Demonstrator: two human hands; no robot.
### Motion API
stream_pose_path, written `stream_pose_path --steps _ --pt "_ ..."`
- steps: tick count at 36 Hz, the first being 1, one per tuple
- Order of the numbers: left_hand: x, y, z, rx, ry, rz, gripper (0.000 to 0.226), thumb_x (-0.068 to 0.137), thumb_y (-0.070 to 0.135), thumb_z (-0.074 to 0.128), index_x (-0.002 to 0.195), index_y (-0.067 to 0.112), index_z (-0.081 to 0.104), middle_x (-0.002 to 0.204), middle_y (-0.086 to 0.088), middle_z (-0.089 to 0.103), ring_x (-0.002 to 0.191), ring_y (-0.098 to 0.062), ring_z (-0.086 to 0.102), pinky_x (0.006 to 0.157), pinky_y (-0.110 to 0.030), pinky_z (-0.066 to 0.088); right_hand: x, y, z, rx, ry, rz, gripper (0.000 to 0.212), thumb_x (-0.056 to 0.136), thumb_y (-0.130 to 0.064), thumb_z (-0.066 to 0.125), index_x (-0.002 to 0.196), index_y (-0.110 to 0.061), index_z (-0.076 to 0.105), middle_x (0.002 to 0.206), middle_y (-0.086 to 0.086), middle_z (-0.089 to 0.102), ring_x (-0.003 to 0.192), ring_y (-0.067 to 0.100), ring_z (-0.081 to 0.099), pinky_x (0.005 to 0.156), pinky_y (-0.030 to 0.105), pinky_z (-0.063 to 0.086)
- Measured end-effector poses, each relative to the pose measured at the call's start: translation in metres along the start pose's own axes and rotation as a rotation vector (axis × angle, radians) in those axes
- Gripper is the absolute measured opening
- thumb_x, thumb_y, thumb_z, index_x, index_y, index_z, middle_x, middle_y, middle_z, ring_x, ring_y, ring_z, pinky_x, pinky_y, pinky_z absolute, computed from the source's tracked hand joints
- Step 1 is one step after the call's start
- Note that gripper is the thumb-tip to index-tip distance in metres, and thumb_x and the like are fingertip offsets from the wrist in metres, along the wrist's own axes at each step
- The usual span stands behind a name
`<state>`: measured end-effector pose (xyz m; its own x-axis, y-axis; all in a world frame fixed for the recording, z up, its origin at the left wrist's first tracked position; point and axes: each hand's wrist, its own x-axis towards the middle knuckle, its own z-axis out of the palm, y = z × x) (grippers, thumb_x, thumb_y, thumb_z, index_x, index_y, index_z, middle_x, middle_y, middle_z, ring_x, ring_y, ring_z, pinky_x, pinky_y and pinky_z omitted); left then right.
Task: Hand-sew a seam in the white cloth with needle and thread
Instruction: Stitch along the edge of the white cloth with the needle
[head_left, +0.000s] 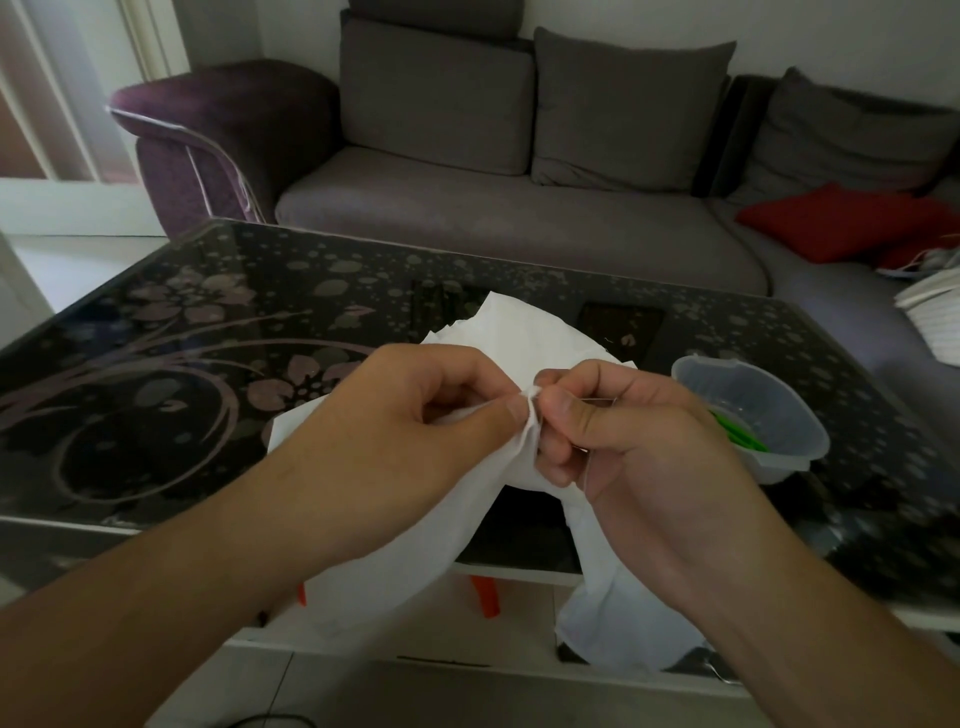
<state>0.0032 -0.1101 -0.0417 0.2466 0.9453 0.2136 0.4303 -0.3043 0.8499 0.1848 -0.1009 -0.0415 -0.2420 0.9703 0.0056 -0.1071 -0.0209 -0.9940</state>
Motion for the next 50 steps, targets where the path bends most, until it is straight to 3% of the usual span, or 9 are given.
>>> stream_pose_path --steps 4,12,20,28,30,34,39,50 --pt "-0.0008 0.0025 -0.0022 -0.055 -0.022 -0.017 0.016 0.096 0.033 0.062 0.092 0.03 0.077 0.089 0.01 0.076 0.088 -0.005 0.071 0.081 -0.024 0.05 0.001 -0.0009 -0.0009 0.019 -0.013 -0.003 0.014 0.073 -0.016 0.068 0.071 -0.002 0.066 0.063 0.013 0.055 0.06 0.021 0.052 0.058 0.023 0.05" --pt "-0.0022 0.0041 -0.0053 -0.078 -0.022 -0.033 0.017 0.098 0.03 0.064 0.087 0.03 0.076 0.083 0.012 0.075 0.079 -0.001 0.069 0.068 -0.01 0.047 0.0002 -0.0046 -0.0044 -0.039 -0.012 -0.033 0.017 0.069 -0.018 0.07 0.074 -0.002 0.069 0.064 0.014 0.058 0.058 0.022 0.051 0.058 0.021 0.05" --pt "-0.0031 0.0015 -0.0041 0.005 -0.002 -0.016 0.015 0.097 0.03 0.063 0.089 0.031 0.075 0.084 0.016 0.073 0.082 0.001 0.069 0.069 -0.006 0.047 0.0014 -0.0023 -0.0046 -0.13 0.02 -0.086 0.009 0.087 -0.002 0.069 0.08 0.003 0.067 0.067 0.013 0.063 0.06 0.03 0.05 0.066 0.027 0.05" --pt "-0.0025 0.0007 -0.0037 0.007 -0.011 -0.007 0.015 0.098 0.029 0.063 0.088 0.029 0.075 0.081 0.015 0.072 0.08 -0.002 0.069 0.068 -0.007 0.047 0.0017 0.0005 -0.0058 -0.158 0.031 -0.115 0.012 0.09 0.0 0.068 0.078 0.001 0.067 0.063 0.015 0.06 0.064 0.033 0.052 0.075 0.03 0.051" --pt "-0.0027 0.0008 -0.004 0.008 -0.015 -0.008 0.016 0.098 0.029 0.062 0.088 0.03 0.075 0.081 0.015 0.072 0.08 -0.002 0.069 0.068 -0.008 0.047 0.0018 0.0001 -0.0058 -0.146 0.025 -0.102 0.01 0.086 -0.003 0.071 0.079 0.003 0.067 0.063 0.018 0.059 0.062 0.03 0.053 0.074 0.03 0.051" --pt "-0.0027 0.0001 -0.0035 0.006 -0.018 -0.014 0.015 0.097 0.031 0.061 0.089 0.03 0.074 0.082 0.017 0.072 0.082 -0.001 0.069 0.068 -0.007 0.047 0.0014 -0.0021 -0.0053 -0.094 0.012 -0.047 0.026 0.067 -0.022 0.071 0.077 0.001 0.069 0.06 0.014 0.058 0.059 0.023 0.053 0.063 0.022 0.052" --pt "-0.0027 0.0008 -0.0033 -0.002 -0.021 -0.003 0.015 0.097 0.03 0.062 0.088 0.03 0.074 0.08 0.016 0.072 0.08 0.0 0.069 0.069 -0.007 0.047 0.0011 -0.0028 -0.0053 -0.054 -0.02 -0.02 0.013 0.067 -0.02 0.07 0.069 -0.008 0.071 0.062 0.013 0.058 0.058 0.022 0.052 0.061 0.021 0.052" --pt "-0.0014 0.0014 -0.0028 -0.044 -0.061 -0.007 0.015 0.096 0.035 0.062 0.095 0.03 0.076 0.089 0.012 0.075 0.086 -0.004 0.071 0.072 -0.014 0.048 0.0013 -0.003 -0.0052 -0.016 -0.054 0.01 0.01 0.073 -0.016 0.068 0.067 -0.009 0.071 0.06 0.013 0.054 0.063 0.025 0.049 0.06 0.022 0.051"
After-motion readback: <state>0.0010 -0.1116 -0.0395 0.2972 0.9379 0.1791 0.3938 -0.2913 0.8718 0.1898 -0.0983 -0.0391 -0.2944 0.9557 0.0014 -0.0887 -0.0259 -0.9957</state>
